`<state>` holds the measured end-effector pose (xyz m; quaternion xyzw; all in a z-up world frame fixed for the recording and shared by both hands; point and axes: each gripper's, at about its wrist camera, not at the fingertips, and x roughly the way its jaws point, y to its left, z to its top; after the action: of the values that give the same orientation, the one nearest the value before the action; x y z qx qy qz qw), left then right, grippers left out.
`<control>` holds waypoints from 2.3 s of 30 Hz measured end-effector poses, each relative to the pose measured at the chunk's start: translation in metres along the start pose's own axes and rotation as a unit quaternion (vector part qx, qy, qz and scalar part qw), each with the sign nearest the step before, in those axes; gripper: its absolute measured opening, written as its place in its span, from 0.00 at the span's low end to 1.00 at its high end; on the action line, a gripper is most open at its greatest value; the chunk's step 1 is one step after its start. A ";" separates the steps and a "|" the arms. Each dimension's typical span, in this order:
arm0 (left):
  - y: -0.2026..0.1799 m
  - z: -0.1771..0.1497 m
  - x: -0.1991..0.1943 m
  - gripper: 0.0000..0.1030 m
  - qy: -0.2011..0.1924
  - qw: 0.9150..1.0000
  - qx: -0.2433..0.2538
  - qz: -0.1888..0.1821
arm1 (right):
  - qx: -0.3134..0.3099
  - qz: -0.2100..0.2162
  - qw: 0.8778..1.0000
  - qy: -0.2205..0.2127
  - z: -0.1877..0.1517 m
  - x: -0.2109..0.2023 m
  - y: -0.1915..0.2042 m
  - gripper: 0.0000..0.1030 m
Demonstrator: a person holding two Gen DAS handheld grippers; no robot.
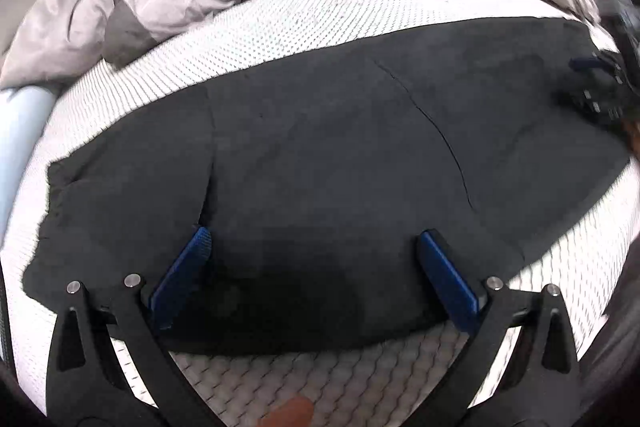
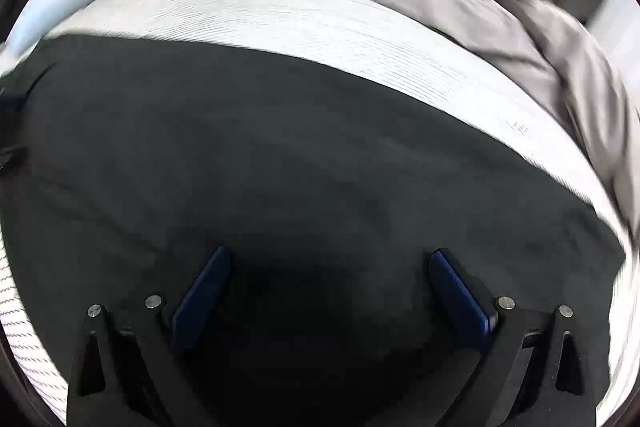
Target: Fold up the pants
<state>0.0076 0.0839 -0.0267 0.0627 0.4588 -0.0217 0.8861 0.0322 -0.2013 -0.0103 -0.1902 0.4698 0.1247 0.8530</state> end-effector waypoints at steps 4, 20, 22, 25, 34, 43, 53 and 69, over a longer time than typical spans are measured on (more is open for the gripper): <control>0.010 -0.011 -0.028 0.99 -0.025 0.999 -0.008 -0.023 | 0.003 0.005 1.000 -0.013 -0.011 -0.008 -0.007 0.98; 0.156 -0.056 -0.021 0.11 0.005 0.980 -0.170 0.104 | -0.022 0.020 0.999 -0.021 -0.014 -0.018 -0.002 0.98; 0.148 -0.048 -0.030 0.12 -0.007 0.980 -0.169 0.103 | -0.024 0.017 0.999 -0.022 -0.015 -0.020 0.000 0.98; 0.141 -0.032 -0.042 0.15 -0.054 0.985 -0.162 0.039 | -0.026 0.013 0.999 -0.023 -0.014 -0.021 0.001 0.98; 0.173 -0.014 0.017 0.18 -0.007 0.977 -0.196 0.085 | -0.019 0.025 0.999 -0.021 -0.014 -0.018 -0.002 0.98; 0.170 -0.010 -0.012 0.25 -0.048 0.971 -0.233 0.001 | -0.012 0.026 0.999 -0.022 -0.012 -0.022 -0.003 0.98; 0.183 0.006 0.027 0.35 0.003 0.962 -0.254 0.099 | -0.035 0.042 0.998 -0.018 -0.009 -0.022 0.015 0.98; -0.041 0.036 0.023 0.82 0.005 0.993 -0.073 -0.087 | -0.038 0.086 0.995 -0.020 -0.012 -0.032 0.048 0.98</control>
<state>0.0460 0.0386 -0.0292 -0.0423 0.4672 -0.0651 0.8808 -0.0128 -0.1653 0.0011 -0.1783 0.4621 0.2193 0.8406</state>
